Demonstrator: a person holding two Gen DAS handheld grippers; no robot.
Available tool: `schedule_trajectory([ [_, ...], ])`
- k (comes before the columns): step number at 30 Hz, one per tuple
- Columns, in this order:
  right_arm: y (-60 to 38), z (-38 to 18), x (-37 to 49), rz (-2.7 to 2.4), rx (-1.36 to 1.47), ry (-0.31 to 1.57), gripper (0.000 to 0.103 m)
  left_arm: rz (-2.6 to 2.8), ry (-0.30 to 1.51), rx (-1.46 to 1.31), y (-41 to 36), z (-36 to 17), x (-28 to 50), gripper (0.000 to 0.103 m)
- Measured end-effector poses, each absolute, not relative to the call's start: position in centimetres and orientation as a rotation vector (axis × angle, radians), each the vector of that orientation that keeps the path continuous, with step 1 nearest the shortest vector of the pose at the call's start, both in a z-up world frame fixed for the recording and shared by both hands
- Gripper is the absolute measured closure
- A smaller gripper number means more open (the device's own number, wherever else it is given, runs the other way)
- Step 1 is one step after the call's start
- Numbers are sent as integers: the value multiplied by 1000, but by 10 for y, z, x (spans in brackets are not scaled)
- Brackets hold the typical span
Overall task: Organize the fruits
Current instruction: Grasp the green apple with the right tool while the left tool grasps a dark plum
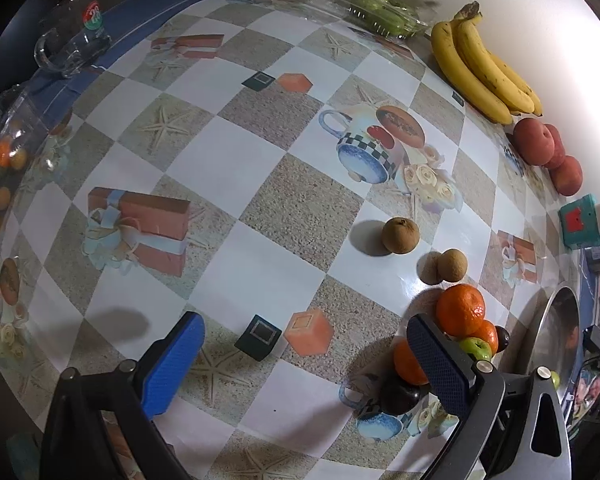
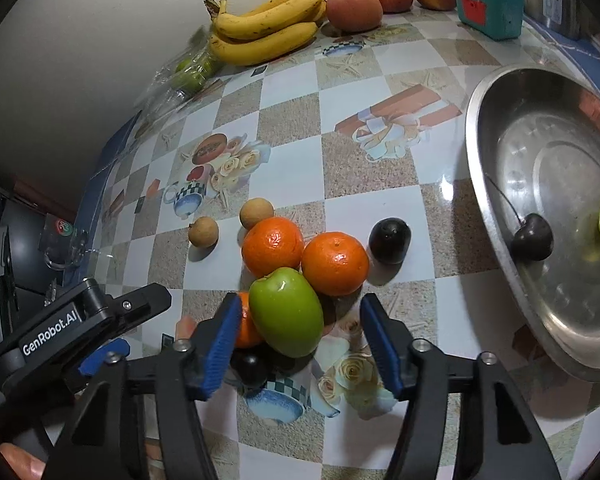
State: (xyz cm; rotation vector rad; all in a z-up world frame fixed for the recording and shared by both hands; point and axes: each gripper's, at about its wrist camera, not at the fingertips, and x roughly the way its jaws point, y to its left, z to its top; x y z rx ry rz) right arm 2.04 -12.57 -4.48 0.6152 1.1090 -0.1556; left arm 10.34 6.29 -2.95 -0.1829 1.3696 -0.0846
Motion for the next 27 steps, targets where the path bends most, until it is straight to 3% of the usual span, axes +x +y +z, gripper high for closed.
schedule_trajectory([
  [2, -125, -46, 21, -154, 624, 1107, 52, -89, 1370, -183, 62, -30, 104, 1],
  [10, -121, -48, 23, -148, 633, 1108, 53, -90, 1371, -186, 62, -29, 104, 1],
  [14, -123, -49, 21, -135, 674, 1098, 62, -92, 1372, -186, 63, -28, 104, 1],
  [27, -134, -36, 5, -143, 692, 1103, 62, -173, 1385, -175, 50, -27, 100, 1],
])
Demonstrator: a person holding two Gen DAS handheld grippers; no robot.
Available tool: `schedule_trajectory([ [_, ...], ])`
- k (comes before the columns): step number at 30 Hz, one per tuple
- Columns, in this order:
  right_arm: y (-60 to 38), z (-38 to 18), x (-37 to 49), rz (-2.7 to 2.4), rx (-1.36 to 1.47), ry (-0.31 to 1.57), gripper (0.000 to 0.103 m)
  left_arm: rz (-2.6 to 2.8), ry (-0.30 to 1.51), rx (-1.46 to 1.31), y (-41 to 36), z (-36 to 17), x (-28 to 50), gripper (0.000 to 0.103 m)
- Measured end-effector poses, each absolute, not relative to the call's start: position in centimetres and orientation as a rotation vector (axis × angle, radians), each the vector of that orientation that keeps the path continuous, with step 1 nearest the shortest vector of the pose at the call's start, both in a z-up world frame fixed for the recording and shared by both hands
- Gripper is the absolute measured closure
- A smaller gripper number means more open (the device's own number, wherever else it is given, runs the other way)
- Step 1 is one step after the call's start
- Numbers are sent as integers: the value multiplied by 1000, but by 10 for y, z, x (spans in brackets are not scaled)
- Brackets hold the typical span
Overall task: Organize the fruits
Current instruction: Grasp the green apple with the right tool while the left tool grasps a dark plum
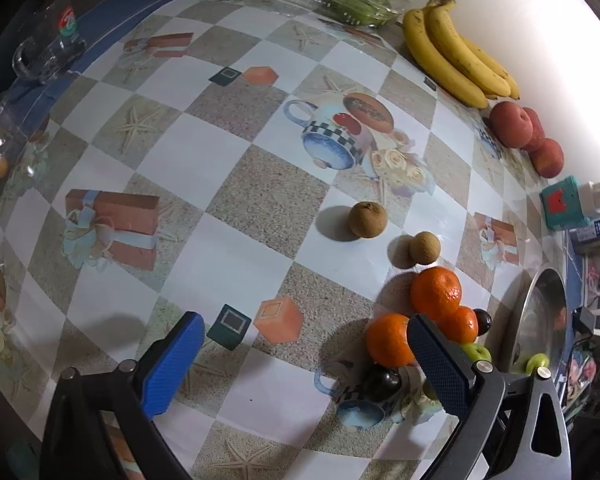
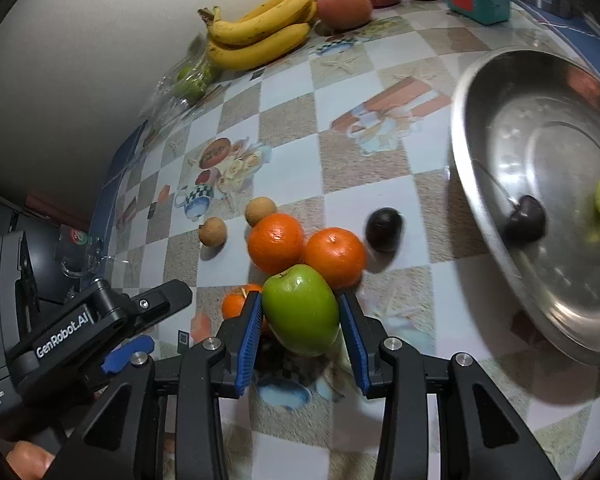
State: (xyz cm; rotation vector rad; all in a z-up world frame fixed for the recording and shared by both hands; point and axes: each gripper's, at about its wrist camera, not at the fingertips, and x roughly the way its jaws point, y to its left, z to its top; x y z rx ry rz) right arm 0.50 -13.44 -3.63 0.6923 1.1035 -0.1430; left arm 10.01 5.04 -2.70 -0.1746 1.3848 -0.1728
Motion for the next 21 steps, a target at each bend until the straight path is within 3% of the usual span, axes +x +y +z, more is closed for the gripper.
schedule_trajectory([
  [9, -156, -30, -25, -188, 716, 1133, 62, -245, 1394, -89, 29, -25, 92, 12],
  [12, -165, -26, -32, -207, 734, 1121, 62, -285, 1410, -63, 17, -27, 87, 22],
  [21, -171, -24, -34, -209, 760, 1115, 62, -352, 1435, 75, -12, -35, 71, 38],
])
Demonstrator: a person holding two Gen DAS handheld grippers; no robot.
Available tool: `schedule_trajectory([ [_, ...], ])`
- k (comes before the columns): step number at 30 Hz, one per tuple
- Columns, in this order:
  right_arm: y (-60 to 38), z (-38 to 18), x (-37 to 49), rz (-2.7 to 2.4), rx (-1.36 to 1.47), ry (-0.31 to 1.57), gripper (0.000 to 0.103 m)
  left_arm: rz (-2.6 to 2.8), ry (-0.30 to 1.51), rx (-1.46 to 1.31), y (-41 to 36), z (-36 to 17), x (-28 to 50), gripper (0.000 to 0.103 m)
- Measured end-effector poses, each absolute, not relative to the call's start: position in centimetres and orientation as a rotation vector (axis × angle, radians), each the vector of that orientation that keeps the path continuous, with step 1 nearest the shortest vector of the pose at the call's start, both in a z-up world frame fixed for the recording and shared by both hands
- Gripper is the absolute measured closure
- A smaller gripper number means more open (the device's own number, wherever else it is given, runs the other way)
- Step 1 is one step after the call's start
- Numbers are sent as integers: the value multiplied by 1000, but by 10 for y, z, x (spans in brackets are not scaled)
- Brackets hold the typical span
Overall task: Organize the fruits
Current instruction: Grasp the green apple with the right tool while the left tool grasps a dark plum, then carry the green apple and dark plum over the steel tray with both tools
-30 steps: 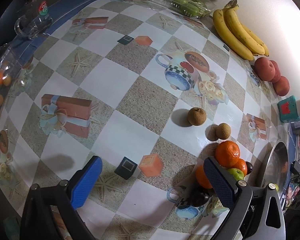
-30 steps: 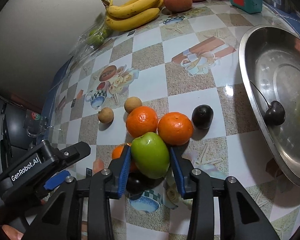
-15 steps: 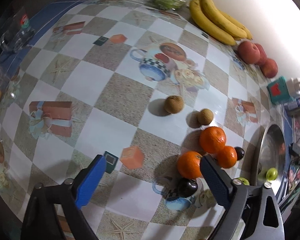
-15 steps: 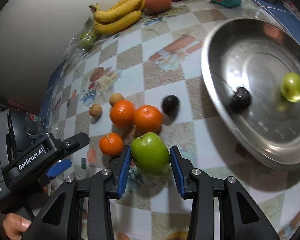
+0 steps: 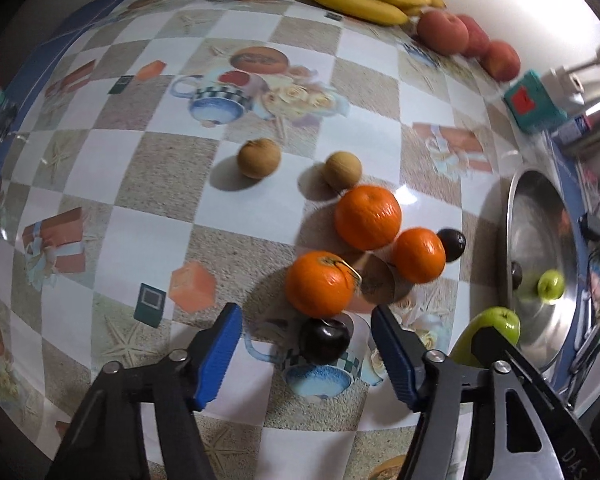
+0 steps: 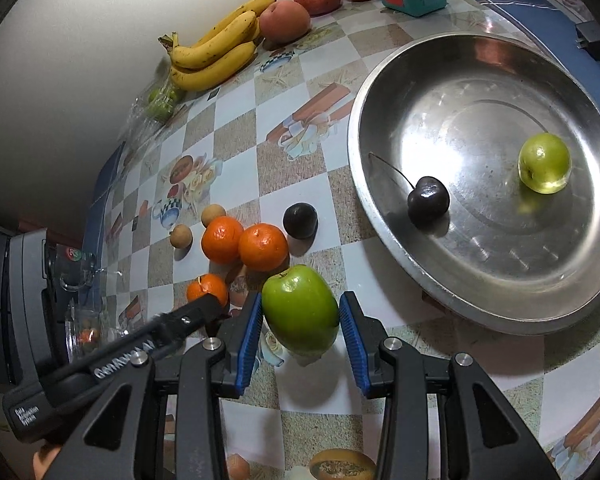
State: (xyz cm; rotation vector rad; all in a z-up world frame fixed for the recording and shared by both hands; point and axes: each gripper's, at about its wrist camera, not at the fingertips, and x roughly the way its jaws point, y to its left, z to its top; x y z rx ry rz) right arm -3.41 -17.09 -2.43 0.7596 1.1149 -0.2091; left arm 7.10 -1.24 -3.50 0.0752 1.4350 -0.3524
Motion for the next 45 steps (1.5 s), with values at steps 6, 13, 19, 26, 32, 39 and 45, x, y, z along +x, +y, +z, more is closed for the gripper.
schedule_trajectory([
  [6, -171, -25, -34, -206, 761, 1118, 62, -359, 1460, 113, -22, -44, 66, 48],
  [13, -176, -24, -36, -207, 776, 1116, 62, -343, 1464, 147, -28, -54, 62, 53],
  [19, -178, -24, -37, -203, 786, 1111, 62, -349, 1462, 143, -29, -58, 61, 62],
  [26, -180, -23, -38, -202, 801, 1104, 62, -366, 1463, 136, -29, -51, 61, 69],
  [32, -182, -22, -40, -201, 813, 1102, 62, -376, 1454, 131, -31, -48, 60, 72],
  [39, -184, -22, -41, -200, 824, 1099, 62, -384, 1447, 126, -32, -44, 58, 72],
  [45, -185, -21, -41, -198, 835, 1093, 62, -398, 1433, 117, -35, -36, 55, 72],
])
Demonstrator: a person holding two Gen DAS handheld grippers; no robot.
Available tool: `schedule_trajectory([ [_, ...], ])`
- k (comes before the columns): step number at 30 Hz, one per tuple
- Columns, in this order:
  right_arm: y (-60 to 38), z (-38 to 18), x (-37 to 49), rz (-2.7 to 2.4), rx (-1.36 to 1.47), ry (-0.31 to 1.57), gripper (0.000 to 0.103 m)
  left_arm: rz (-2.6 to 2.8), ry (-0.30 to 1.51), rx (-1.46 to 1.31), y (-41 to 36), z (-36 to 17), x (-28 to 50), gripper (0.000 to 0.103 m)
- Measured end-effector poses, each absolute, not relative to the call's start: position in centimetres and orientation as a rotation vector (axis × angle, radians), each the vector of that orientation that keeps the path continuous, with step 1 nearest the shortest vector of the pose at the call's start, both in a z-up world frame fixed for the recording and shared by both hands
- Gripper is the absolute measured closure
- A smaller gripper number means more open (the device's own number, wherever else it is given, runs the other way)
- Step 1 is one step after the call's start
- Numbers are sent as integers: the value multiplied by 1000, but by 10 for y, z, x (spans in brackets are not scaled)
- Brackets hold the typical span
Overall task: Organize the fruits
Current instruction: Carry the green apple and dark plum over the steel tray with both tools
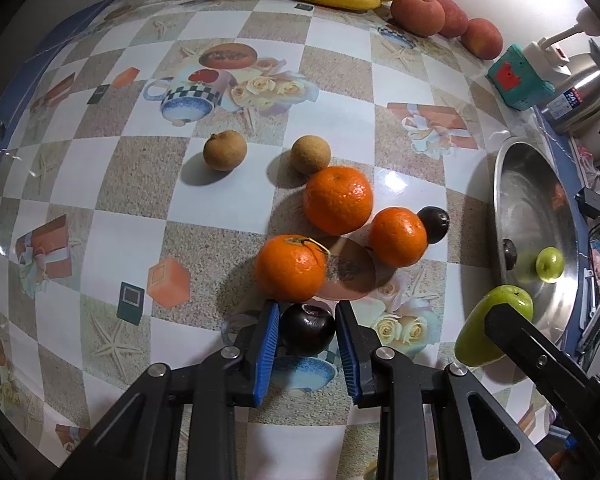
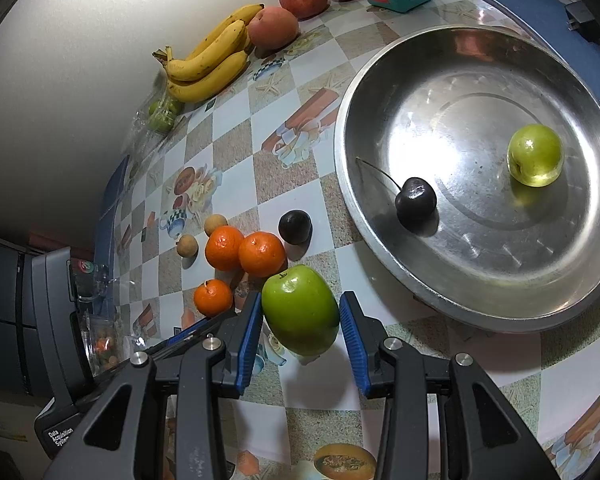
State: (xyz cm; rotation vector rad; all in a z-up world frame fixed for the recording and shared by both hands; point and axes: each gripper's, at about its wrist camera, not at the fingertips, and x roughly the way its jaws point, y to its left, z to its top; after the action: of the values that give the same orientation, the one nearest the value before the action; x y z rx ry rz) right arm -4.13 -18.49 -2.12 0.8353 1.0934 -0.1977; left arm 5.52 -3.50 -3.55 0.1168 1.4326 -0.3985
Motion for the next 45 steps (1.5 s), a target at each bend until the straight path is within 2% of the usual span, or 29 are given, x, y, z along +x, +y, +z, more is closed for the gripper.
schedule_trajectory([
  [15, -196, -13, -49, -205, 863, 1053, 62, -492, 1306, 74, -39, 10, 44, 72],
  [33, -254, -9, -79, -364, 951, 979, 62, -581, 1253, 70, -66, 15, 32, 72],
  [45, -307, -9, -117, -536, 1000, 931, 62, -703, 1194, 141, -114, 18, 7, 72],
])
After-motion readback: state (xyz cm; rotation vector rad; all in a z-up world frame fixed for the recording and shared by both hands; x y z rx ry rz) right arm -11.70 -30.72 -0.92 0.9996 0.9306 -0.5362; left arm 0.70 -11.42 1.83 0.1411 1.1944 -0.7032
